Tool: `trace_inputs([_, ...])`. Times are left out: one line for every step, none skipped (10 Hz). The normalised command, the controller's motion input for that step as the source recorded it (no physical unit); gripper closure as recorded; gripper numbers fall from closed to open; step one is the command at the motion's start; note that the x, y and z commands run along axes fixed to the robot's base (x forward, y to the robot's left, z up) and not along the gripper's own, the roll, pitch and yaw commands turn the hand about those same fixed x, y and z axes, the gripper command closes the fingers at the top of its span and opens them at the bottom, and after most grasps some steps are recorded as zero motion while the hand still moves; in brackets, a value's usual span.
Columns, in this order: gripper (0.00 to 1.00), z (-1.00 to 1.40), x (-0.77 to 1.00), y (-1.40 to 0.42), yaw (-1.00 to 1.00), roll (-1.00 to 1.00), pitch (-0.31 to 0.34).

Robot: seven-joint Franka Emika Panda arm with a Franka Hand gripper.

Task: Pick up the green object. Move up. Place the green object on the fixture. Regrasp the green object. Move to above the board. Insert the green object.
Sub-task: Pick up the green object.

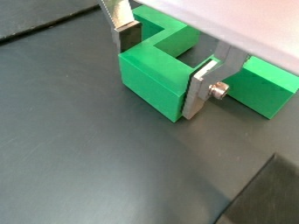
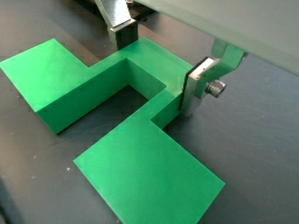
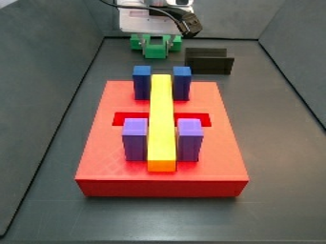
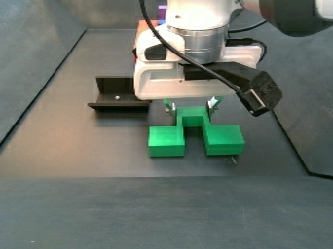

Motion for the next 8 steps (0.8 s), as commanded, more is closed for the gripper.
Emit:
trace_inputs([1.00,0.00,0.00,0.00,0.00,0.00,0.000])
trace_inputs([1.00,0.00,0.00,0.00,0.00,0.00,0.000])
trace_inputs([1.00,0.00,0.00,0.00,0.00,0.00,0.000])
trace_inputs([1.00,0.00,0.00,0.00,0.00,0.00,0.000])
trace_inputs([1.00,0.00,0.00,0.00,0.00,0.00,0.000])
trace_inputs([1.00,0.00,0.00,0.00,0.00,0.00,0.000])
trace_inputs([1.00,0.00,0.00,0.00,0.00,0.00,0.000])
trace_inputs([1.00,0.00,0.00,0.00,0.00,0.00,0.000])
